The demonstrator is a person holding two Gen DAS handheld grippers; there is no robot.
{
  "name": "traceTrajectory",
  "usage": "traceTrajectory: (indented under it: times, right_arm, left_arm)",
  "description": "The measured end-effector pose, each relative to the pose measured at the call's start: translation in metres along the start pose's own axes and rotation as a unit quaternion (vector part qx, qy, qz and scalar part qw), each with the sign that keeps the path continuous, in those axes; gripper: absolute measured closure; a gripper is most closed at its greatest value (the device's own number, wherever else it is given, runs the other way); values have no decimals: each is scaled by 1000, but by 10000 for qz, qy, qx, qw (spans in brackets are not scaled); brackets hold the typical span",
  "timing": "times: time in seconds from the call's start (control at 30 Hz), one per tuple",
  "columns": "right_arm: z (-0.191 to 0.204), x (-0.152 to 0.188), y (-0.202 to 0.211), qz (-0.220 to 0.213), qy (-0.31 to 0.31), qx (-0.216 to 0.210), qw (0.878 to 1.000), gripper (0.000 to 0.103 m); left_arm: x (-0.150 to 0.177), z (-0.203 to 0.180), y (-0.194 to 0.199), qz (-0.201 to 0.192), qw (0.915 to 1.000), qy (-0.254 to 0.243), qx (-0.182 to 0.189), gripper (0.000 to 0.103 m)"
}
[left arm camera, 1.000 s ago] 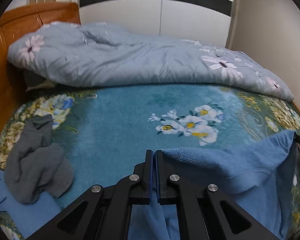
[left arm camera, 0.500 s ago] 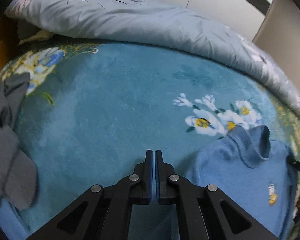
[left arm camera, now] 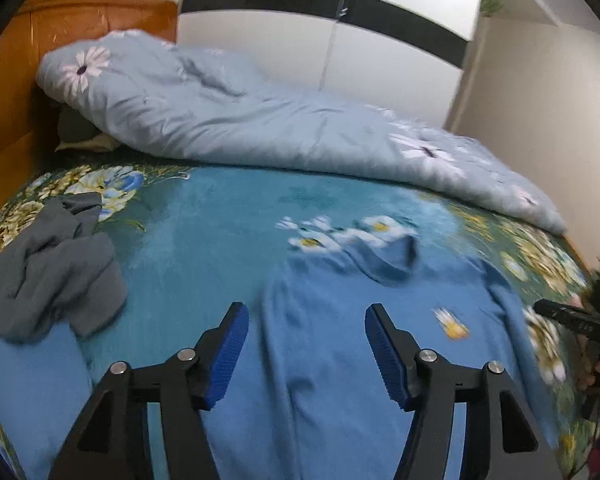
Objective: Fold clothes
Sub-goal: 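Open both grippers to release the sweatshirt flat, then grasp a sweatshirt sleeve with the right gripper and fold it across the body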
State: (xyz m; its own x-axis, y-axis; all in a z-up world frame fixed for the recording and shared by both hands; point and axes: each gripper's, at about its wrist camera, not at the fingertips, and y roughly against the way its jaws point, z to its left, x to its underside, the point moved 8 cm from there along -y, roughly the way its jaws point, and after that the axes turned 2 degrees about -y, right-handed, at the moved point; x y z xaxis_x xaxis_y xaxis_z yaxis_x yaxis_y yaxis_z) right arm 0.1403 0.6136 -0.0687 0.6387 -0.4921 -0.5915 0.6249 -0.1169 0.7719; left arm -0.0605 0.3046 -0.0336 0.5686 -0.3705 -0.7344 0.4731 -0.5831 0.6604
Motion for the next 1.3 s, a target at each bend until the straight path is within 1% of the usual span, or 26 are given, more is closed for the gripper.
traceTrajectory:
  times: [0.07,0.13,0.23,0.3,0.37,0.4,0.43,0.47,0.53,0.67,0.7,0.73,0.8,0.87,0.93,0.97,1.07,1.23,1.3]
  right_arm:
    - [4,27,8,123,48,-50,9999,54]
    - [8,48,14,157,2,-113,9998,54]
    - [14,77,22,204,-121,-179,9996,54]
    - [14,92,24,231,-217,-83,9995,54]
    - [10,101,22,285,-441,-119,9986,55]
    - [8,106,21,313,-561,-147,9978,59]
    - [7,109,21,323,-657,-131,9972,74]
    - [6,109,23,297,-660,-92,9973,86]
    - [5,106,29,224,-613,-5,9979,94]
    - [3,100,40,80,-518,167,9985,94]
    - [-1,97,46,7,-490,319,9983,94]
    - [-12,89,54,-119,-517,572,9970,94]
    - [-30,76,68,-299,-623,931,9933,94]
    - [-54,58,82,-484,-671,1410,9865,94]
    - [-73,44,87,-567,-656,1836,9792,94]
    - [-83,37,87,-579,-638,2070,9745,94]
    - [-106,26,74,-412,-626,2461,9663,94]
    - [-128,31,47,-110,-853,2663,9600,94]
    - [-124,31,41,-61,-811,2632,9613,94]
  left_arm:
    - [17,-7,12,20,9999,-138,-54,38]
    - [32,-10,18,98,9996,-199,-145,38]
    - [51,-13,25,244,9994,-206,-104,38]
    - [58,-15,29,302,9992,-225,-95,38]
    - [62,-15,34,314,9992,-238,-119,38]
    - [62,-15,37,302,9992,-232,-128,38]
    - [63,-15,39,287,9993,-219,-128,38]
    - [63,-14,42,270,9994,-200,-121,38]
    - [64,-11,44,271,9994,-156,-139,38]
    - [67,-3,47,296,9994,-67,-193,38]
    - [68,-1,48,303,9993,-44,-207,38]
    - [69,0,49,309,9993,-22,-220,38]
    - [70,4,50,323,9992,30,-249,38]
    - [72,9,49,343,9990,115,-266,38]
    - [72,12,47,367,9988,191,-265,38]
    - [73,13,46,388,9986,218,-273,38]
    - [76,17,44,448,9982,243,-322,38]
    - [84,26,39,574,9968,366,-409,38]
    - [89,30,35,669,9959,446,-419,38]
